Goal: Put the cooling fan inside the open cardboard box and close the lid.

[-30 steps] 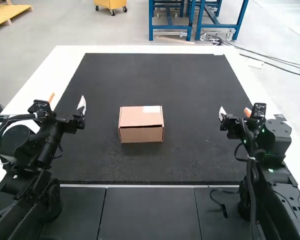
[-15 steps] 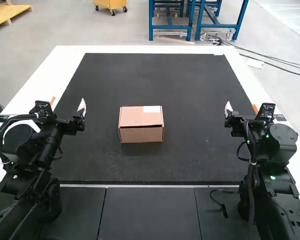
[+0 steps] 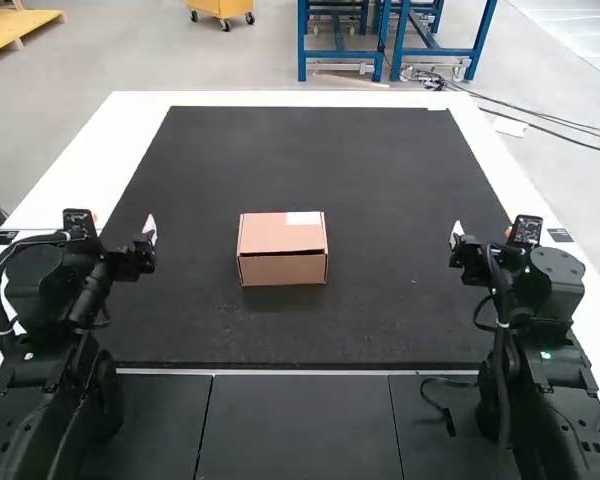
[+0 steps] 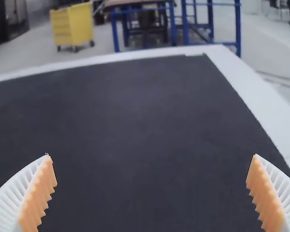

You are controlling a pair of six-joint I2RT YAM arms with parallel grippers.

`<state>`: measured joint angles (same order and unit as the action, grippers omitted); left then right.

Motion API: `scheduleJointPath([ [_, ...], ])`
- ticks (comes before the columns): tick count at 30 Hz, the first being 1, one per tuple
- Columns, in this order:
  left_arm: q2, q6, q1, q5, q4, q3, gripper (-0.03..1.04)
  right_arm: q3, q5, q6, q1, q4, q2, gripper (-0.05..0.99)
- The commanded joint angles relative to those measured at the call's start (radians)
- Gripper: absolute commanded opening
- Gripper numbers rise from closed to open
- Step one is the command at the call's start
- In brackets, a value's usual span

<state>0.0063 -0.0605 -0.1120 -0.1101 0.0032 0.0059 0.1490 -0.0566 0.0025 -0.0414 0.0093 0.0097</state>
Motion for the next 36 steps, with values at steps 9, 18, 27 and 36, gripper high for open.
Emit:
scheduleJointPath([
  [9, -0.008, 0.060, -0.009, -0.089, -0.019, -0.006, 0.97, -0.149, 0.044, -0.024, 0.003, -0.002, -0.008, 0.91],
  [18, -0.008, 0.060, -0.012, -0.089, -0.016, -0.007, 0.97, -0.149, 0.044, -0.039, 0.003, -0.005, -0.010, 0.91],
  [27, -0.008, 0.059, -0.012, -0.089, -0.016, -0.007, 0.97, -0.149, 0.044, -0.039, 0.003, -0.005, -0.010, 0.91],
  [36, -0.008, 0.060, -0.012, -0.089, -0.016, -0.006, 0.97, -0.149, 0.044, -0.039, 0.003, -0.005, -0.010, 0.91],
])
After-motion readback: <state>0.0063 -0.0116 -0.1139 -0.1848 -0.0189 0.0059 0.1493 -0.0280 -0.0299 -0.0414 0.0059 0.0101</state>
